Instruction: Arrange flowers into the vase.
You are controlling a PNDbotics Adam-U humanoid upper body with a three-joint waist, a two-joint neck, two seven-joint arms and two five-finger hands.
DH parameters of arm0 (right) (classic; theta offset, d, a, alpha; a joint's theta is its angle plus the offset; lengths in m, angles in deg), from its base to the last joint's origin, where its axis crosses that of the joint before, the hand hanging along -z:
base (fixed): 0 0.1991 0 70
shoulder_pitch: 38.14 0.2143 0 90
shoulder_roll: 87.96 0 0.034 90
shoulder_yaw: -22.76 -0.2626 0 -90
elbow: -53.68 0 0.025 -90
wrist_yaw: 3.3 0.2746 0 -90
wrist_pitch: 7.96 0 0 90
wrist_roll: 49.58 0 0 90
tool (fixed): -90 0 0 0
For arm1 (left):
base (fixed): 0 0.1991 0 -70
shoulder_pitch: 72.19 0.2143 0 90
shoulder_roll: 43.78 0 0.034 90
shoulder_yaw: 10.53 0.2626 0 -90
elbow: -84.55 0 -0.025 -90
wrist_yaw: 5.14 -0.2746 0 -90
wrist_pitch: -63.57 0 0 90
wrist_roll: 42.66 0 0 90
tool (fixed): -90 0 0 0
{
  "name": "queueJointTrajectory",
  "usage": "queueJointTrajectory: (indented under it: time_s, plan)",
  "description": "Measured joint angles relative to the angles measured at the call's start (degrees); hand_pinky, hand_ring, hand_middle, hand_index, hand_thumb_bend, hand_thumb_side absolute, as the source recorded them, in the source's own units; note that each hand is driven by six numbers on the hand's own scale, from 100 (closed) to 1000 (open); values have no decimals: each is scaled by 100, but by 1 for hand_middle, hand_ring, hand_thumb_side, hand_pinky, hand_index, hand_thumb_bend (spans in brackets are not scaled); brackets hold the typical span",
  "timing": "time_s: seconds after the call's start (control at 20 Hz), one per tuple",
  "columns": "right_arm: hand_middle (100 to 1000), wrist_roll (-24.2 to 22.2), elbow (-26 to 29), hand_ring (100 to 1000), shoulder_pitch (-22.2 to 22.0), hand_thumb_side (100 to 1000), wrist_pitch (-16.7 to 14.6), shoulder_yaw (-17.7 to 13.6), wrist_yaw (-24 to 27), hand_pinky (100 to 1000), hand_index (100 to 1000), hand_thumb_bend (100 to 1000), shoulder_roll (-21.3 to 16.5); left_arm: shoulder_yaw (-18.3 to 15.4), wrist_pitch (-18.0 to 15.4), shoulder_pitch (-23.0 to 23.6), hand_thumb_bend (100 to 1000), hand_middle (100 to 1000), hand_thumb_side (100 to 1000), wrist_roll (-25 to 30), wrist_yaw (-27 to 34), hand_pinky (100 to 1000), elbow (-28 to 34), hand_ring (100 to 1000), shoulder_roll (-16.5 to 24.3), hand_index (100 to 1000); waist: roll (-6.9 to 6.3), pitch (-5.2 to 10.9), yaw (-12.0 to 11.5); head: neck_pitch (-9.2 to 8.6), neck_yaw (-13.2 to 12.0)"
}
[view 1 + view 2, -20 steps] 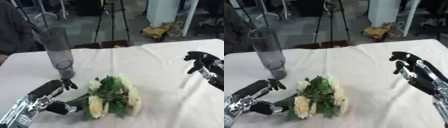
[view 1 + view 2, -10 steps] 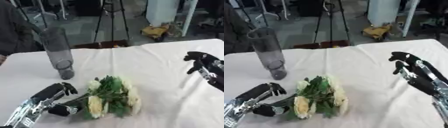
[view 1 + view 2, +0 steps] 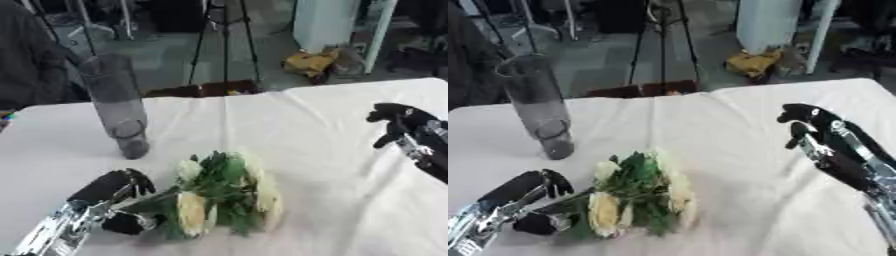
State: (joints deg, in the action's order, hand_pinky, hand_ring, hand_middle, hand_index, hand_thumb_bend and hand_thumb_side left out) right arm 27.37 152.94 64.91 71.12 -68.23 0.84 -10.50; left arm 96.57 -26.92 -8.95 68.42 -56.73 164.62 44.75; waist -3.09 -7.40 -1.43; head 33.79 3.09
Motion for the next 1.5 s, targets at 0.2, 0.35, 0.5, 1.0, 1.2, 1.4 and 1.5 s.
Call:
queueJointTrajectory:
  time_s: [0.2, 0.35, 0.5, 1.0, 1.2, 1.4, 1.5]
  plan:
    - [733, -17, 0, 908, 1, 656, -6, 1, 0, 573, 896, 100, 0, 12, -7, -1, 483, 492, 412, -49, -186, 548, -89, 496, -1, 654, 0, -1, 1, 0, 0]
    - [733, -24, 0, 907, 1, 656, -7, 5, 0, 572, 896, 100, 0, 19, 6, -4, 477, 463, 405, -125, -355, 535, -154, 485, -17, 640, 0, -5, 5, 0, -1]
    - [733, -34, 0, 907, 1, 655, -10, 22, 1, 573, 896, 100, 1, 18, 49, -28, 472, 446, 405, -259, -480, 514, -200, 468, -52, 623, 0, -5, 5, 0, -1]
    - [733, -50, 0, 906, 3, 654, -16, 30, 1, 573, 897, 100, 2, -1, 258, -57, 460, 391, 399, -826, -674, 458, -451, 419, -217, 561, 0, -5, 15, 0, -4]
    - [733, -50, 0, 906, 3, 654, -17, 30, 1, 572, 897, 100, 3, -1, 304, -71, 459, 387, 397, -978, -726, 454, -562, 415, -295, 554, 0, -5, 22, 0, -9]
    - [733, -51, 0, 906, 3, 654, -16, 30, 1, 572, 897, 100, 5, 5, 308, -97, 444, 378, 386, -1050, -766, 454, -693, 407, -361, 542, 0, -5, 28, 0, -17]
    - [733, -52, 0, 906, 3, 654, -16, 30, 1, 572, 897, 100, 5, 6, 300, -110, 444, 378, 386, -1090, -772, 454, -747, 407, -394, 542, 0, -5, 29, 0, -20]
